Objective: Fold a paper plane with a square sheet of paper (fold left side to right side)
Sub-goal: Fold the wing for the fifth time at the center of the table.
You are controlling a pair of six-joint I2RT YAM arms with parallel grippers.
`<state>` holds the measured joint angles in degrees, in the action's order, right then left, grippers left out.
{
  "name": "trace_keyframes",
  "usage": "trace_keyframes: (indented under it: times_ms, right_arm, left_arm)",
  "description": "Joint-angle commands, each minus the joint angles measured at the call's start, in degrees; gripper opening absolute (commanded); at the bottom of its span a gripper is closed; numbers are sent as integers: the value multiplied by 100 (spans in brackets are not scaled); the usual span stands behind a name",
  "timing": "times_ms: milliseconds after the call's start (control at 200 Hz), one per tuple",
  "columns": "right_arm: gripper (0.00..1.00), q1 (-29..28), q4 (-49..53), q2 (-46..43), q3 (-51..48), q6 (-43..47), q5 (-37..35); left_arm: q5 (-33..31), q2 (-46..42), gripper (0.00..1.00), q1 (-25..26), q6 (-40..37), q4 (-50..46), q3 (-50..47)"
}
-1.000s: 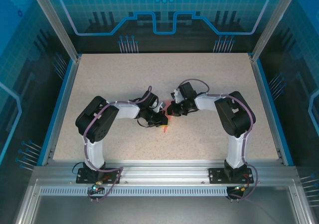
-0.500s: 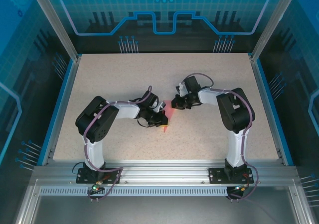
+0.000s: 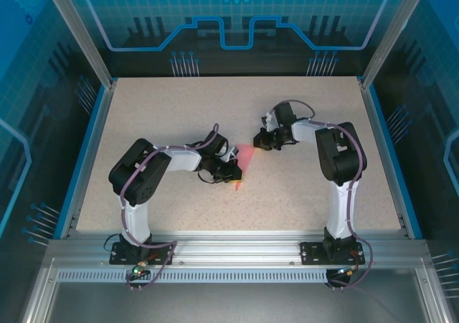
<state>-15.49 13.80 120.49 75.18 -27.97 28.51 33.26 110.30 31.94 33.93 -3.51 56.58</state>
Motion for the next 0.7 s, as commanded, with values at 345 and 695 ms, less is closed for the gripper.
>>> trace_keyframes:
  times_ms: [345,695]
  right_arm:
    - [3,265,-77,-1042,-392,69,-320]
    - [3,-813,-658,-1473,-1348,-706,189]
  left_arm:
    - [-267,-8,0,172,-166,-539,-122]
    - [-271,-26,0,181,-189,-550,-92]
